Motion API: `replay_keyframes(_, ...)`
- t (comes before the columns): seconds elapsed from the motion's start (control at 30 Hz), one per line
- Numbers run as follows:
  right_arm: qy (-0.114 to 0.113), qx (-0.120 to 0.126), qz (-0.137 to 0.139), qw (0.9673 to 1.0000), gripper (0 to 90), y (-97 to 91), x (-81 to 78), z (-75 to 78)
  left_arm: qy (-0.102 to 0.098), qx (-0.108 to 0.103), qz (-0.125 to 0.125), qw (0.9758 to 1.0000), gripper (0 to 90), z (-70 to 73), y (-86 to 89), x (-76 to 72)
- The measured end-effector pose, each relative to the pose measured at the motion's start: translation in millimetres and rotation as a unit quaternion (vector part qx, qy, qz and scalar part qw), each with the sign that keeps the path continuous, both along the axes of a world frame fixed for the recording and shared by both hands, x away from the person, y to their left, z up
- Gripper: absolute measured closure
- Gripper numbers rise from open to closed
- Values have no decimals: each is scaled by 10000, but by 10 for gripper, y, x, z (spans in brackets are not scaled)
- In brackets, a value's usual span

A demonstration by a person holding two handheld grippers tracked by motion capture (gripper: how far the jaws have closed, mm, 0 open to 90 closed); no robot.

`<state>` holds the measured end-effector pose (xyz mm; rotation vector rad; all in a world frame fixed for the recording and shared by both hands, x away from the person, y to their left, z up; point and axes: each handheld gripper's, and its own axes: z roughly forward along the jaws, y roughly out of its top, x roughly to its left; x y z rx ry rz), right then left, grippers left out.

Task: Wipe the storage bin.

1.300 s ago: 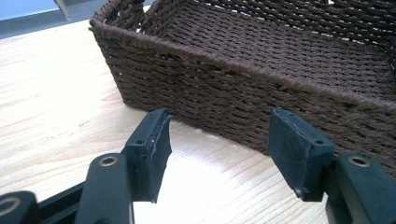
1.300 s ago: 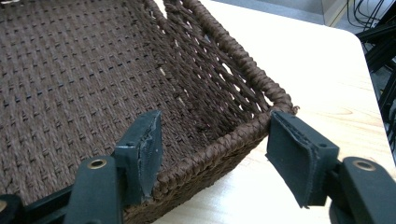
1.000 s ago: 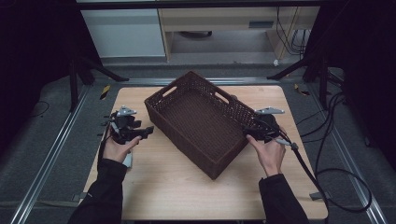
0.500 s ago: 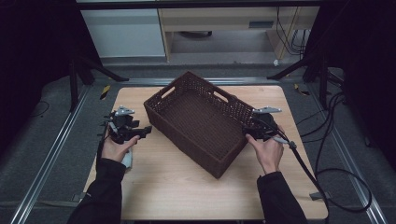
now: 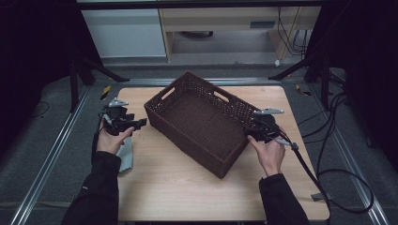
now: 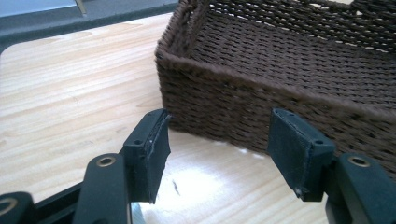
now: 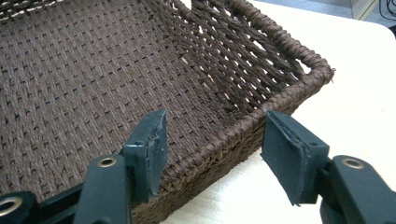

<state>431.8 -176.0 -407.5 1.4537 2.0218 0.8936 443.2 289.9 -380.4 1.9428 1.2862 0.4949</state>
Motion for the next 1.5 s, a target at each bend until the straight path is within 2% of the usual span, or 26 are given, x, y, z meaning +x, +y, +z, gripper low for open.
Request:
replay_keyframes(0.27, -34, -29, -96, 9999, 452, -44, 112, -19, -64, -48, -18, 10000, 385, 31, -8, 262)
replay_keyframes(0.4, -15, -20, -126, 9999, 458, -56, 136, -21, 7, 21, 20, 10000, 390, 7, -5, 403)
replay_keyframes(0.47, -8, -14, -128, 9999, 461, -62, 146, -21, -35, -21, 60, 10000, 398, -19, 5, 468)
replay_keyframes(0.63, 8, -2, -160, 9999, 468, -72, 169, -24, 44, -89, 83, 9999, 409, -80, 0, 616)
replay_keyframes(0.8, 19, 36, -166, 9999, 470, -78, 169, -20, 109, 44, 78, 9999, 440, -172, -38, 734)
replay_keyframes(0.87, -74, 35, -147, 9999, 458, -80, 139, -4, 179, 46, 44, 9998, 450, -213, -40, 753)
replay_keyframes(0.93, -174, 132, -105, 9997, 444, -78, 86, 30, 185, -5, 4, 9998, 460, -219, -37, 752)
replay_keyframes(1.03, -194, 215, 6, 9996, 434, -73, 23, 73, 162, 57, -53, 9998, 507, -204, -63, 731)
replay_keyframes(1.1, -97, 292, 93, 9995, 427, -69, -17, 92, 164, 103, -100, 9998, 540, -190, -95, 701)
replay_keyframes(1.17, -11, 269, 196, 9994, 426, -63, -51, 95, 192, 173, -176, 9995, 547, -168, -130, 660)
replay_keyframes(1.23, 78, 231, 290, 9993, 429, -40, -91, 83, 223, 368, -168, 9989, 547, -138, -176, 598)
replay_keyframes(1.3, 126, 237, 366, 9990, 441, -18, -132, 67, 216, 449, -169, 9986, 546, -128, -191, 539)
replay_keyframes(1.4, 258, 307, 428, 9983, 450, 12, -148, 37, 242, 296, -155, 9991, 546, -131, -159, 442)
replay_keyframes(1.5, 270, 334, 371, 9984, 480, 12, -134, 5, 219, 199, -141, 9995, 546, -132, -133, 329)
